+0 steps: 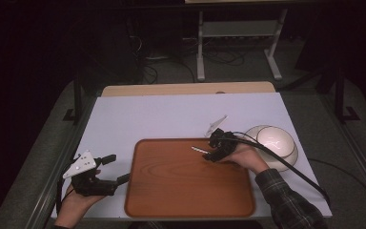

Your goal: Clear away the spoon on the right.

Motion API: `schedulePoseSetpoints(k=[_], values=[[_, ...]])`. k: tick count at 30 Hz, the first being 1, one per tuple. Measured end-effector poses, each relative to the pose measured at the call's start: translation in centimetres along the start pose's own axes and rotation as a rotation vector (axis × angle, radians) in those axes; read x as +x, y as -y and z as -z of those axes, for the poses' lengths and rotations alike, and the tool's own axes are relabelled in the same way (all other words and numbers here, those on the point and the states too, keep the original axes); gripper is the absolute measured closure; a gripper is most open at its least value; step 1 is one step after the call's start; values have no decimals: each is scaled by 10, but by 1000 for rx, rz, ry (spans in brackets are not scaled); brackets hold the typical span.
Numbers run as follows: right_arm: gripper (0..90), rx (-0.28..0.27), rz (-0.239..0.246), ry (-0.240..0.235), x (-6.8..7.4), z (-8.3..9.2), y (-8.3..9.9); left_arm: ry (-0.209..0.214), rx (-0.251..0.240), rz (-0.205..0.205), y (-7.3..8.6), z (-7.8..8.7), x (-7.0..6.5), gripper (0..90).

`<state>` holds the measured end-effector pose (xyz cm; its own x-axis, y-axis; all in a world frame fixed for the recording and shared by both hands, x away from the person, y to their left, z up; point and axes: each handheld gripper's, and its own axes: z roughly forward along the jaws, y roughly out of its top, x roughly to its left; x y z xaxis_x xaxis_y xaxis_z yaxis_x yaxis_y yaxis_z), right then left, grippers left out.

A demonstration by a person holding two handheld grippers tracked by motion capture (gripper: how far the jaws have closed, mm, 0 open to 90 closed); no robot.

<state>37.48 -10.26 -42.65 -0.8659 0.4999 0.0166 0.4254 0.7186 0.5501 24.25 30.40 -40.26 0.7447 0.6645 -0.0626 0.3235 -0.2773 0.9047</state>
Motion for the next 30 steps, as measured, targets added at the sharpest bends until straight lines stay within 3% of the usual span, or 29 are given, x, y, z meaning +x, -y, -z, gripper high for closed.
schedulePoseSetpoints(k=[3, 10, 15, 21, 30], values=[[266, -27, -8, 13, 1, 5, 0, -1, 0, -3, 0, 0, 0, 126], [162, -71, -14, 45, 3, 20, -1, -3, 3, -4, 0, 1, -1, 126], [147, -121, -29, 47, 1, 34, 2, -6, 1, -1, 0, 2, 0, 126], [140, -235, -67, 64, -1, 60, 10, -6, -2, -2, 1, 2, 0, 126], [131, -380, -109, 136, -2, 105, 41, -3, 1, -4, 0, 2, 0, 125]])
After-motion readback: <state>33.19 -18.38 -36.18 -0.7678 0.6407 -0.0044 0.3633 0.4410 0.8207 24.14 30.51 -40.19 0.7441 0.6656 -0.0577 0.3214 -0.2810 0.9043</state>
